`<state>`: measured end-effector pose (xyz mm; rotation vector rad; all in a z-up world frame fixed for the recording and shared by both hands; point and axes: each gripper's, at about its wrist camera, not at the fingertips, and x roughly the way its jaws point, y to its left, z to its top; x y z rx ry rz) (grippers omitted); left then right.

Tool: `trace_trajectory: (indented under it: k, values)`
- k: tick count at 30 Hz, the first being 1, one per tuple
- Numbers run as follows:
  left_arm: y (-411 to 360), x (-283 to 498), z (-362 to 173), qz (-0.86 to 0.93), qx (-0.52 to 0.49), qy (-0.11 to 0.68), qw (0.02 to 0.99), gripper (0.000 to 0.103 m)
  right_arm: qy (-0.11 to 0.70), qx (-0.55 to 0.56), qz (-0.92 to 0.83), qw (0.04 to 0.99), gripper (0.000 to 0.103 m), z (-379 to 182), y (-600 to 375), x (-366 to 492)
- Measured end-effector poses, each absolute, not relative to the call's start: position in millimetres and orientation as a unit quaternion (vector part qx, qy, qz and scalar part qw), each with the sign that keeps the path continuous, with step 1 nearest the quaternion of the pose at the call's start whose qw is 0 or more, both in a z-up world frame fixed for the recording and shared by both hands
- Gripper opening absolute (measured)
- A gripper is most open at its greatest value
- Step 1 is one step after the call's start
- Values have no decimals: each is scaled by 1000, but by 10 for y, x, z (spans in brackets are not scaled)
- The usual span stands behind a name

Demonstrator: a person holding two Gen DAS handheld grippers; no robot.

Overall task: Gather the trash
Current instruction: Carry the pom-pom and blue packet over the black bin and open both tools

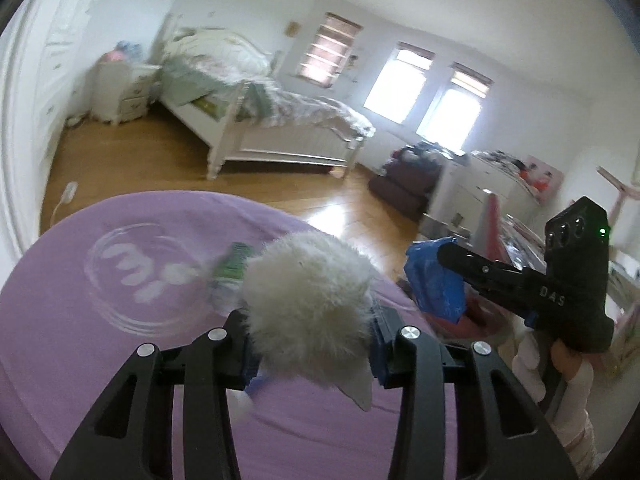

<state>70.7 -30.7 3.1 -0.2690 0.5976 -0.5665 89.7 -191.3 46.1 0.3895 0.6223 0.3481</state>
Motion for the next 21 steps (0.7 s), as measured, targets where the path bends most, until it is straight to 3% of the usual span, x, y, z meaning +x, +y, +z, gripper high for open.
trace_trajectory:
  k: [11,21]
  values:
    - [-1558,118,106,-376,-80,281,879,42,210,192,7,959,22,702,-2748,-769]
    - [-2594,-196,-61,-450,-47,293,842,42,190,229,-102,949,22,387,-3672,-1740]
